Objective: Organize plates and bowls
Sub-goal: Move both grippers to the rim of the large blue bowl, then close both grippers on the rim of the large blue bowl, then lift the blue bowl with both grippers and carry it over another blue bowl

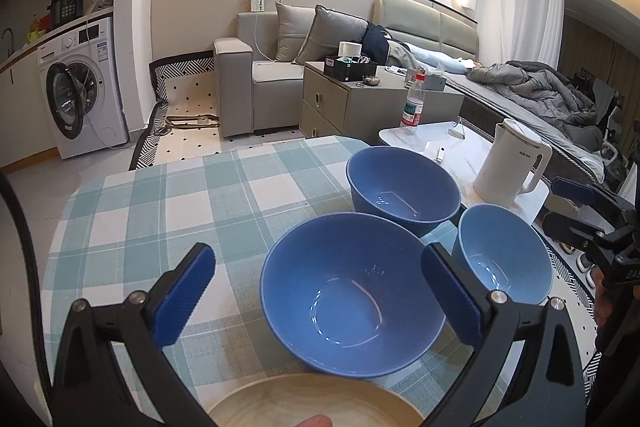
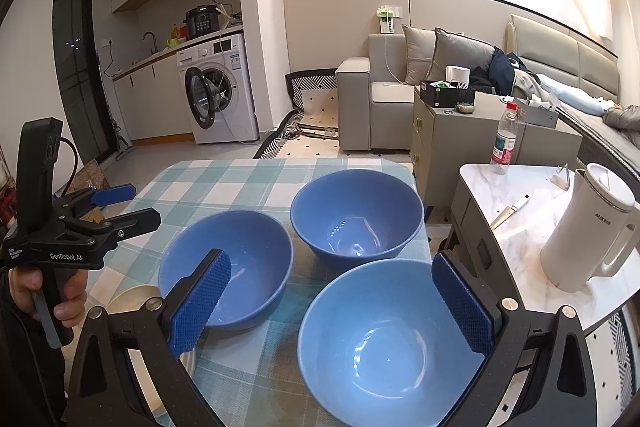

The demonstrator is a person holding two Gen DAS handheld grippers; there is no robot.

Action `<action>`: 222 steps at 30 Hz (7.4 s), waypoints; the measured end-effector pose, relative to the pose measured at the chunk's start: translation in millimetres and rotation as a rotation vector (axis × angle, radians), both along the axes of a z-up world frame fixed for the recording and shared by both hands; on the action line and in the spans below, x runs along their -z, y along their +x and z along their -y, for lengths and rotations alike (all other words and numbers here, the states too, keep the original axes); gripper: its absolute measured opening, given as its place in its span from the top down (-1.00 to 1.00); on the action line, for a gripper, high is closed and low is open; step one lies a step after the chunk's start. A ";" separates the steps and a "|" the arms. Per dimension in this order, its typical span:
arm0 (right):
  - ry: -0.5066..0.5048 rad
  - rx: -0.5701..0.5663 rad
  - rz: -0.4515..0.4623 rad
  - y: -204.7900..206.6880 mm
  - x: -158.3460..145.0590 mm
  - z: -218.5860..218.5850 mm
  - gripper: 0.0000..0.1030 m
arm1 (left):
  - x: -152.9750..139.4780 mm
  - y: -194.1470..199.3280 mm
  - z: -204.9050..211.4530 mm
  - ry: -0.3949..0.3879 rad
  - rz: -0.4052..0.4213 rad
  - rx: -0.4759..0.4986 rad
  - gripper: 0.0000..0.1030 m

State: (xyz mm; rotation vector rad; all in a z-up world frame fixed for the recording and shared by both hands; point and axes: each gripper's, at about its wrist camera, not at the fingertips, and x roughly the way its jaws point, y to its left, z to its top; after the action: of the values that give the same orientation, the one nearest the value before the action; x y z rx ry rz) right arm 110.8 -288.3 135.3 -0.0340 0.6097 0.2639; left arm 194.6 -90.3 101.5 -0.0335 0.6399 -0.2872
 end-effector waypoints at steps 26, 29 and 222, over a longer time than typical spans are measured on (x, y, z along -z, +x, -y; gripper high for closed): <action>-0.031 0.070 -0.056 41.3 -3.2 19.8 -0.99 | 0.9 50.4 23.2 0.028 -0.027 0.039 -1.00; -0.036 0.078 -0.073 48.3 0.2 20.7 -0.99 | 2.9 56.7 24.4 0.024 -0.037 0.039 -1.00; -0.085 -0.052 -0.064 27.9 -18.3 -63.4 0.16 | -13.1 34.4 25.3 -0.002 -0.070 0.096 0.35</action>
State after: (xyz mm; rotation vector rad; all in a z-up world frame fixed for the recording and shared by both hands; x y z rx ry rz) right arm 138.6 -224.9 153.6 -0.1237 0.6840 0.2903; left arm 229.0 -115.6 114.5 -0.0144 0.7118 -0.3802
